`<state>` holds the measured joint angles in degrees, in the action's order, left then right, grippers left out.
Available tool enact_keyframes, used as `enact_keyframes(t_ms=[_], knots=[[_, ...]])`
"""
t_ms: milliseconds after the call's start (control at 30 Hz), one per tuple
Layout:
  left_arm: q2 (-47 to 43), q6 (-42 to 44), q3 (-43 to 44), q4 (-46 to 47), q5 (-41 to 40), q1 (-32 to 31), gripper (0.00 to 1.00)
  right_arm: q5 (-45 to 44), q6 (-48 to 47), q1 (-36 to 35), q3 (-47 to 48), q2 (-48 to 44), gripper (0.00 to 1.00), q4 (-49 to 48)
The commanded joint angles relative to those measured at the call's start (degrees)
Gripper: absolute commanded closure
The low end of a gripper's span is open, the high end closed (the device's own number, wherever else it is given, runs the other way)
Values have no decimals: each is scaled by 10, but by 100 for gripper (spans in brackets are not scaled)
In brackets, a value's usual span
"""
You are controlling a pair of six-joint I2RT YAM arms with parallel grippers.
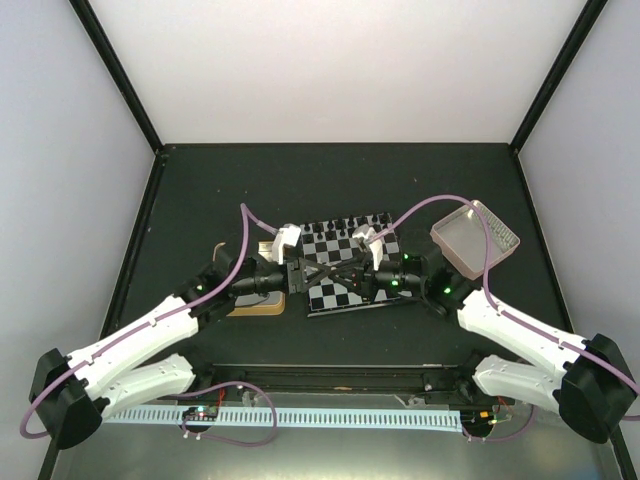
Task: Set up the chess pieces on the board
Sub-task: Place the chess piece on the chessboard.
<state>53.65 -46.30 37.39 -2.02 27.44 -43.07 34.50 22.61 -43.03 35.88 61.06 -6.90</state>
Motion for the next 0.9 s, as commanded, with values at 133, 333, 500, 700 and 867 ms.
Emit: enact_keyframes(t_ms=[133, 333, 500, 700, 867], knots=[[16, 16, 23, 14, 9, 4, 77, 11, -48, -1, 4, 2, 82, 26], [30, 31, 27, 11, 15, 3, 92, 7, -67, -1, 13, 4, 82, 54], [44, 50, 30, -12, 7, 3, 98, -28, -56, -1, 15, 1, 66, 70], [71, 93, 44, -105, -102, 1, 98, -209, -25, -1, 15, -37, 42, 175], [118, 113, 48, -140, -189, -30, 99, -427, 20, -1, 35, -94, 40, 306]])
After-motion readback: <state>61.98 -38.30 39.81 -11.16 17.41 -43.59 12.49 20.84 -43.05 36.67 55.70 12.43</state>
